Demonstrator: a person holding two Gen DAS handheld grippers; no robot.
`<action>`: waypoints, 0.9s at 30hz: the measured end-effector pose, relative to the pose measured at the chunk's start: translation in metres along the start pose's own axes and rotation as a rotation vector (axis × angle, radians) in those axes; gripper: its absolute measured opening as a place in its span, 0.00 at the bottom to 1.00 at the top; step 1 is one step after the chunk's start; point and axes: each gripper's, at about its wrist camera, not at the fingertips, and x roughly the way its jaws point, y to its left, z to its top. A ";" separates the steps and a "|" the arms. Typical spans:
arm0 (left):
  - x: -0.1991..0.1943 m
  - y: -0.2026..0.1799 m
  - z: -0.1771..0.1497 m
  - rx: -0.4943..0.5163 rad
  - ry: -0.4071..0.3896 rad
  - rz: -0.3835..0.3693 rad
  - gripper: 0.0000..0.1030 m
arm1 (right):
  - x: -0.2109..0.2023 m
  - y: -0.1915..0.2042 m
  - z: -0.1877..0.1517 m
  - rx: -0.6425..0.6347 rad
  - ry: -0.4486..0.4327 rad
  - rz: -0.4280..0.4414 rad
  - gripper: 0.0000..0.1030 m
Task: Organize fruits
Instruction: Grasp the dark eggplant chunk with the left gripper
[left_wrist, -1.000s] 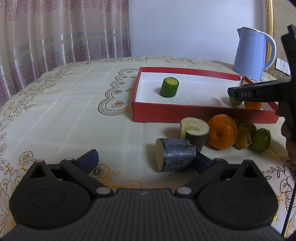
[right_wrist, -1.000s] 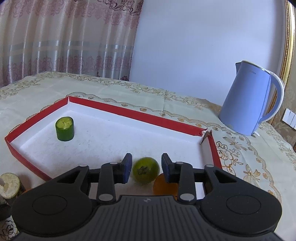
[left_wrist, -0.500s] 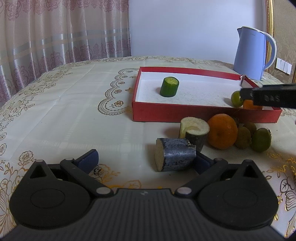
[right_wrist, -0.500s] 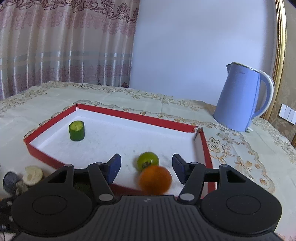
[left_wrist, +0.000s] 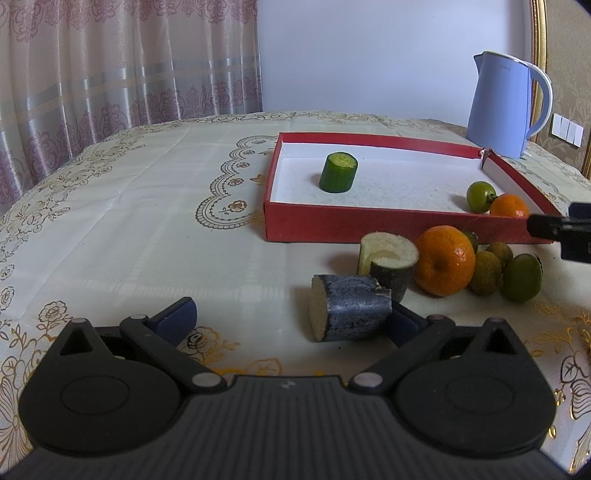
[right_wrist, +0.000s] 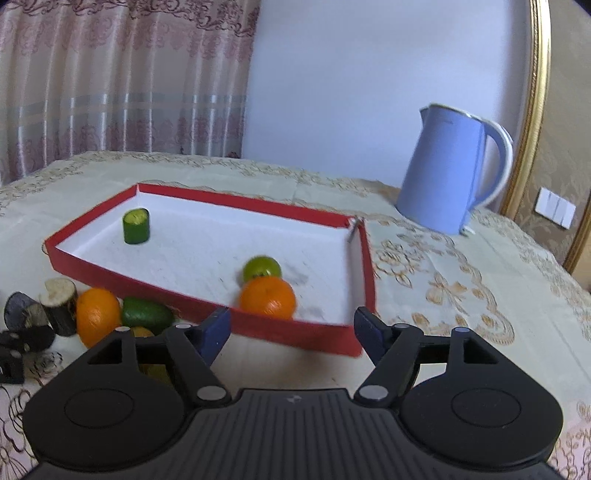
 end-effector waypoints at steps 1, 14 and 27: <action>0.000 0.000 0.000 0.000 0.000 0.000 1.00 | 0.000 -0.002 -0.002 0.005 0.006 -0.002 0.71; -0.002 0.000 -0.001 0.006 0.000 0.009 1.00 | 0.018 -0.025 -0.022 0.108 0.095 0.032 0.72; -0.009 -0.013 -0.004 0.082 -0.046 0.068 0.95 | 0.024 -0.030 -0.023 0.138 0.125 0.064 0.86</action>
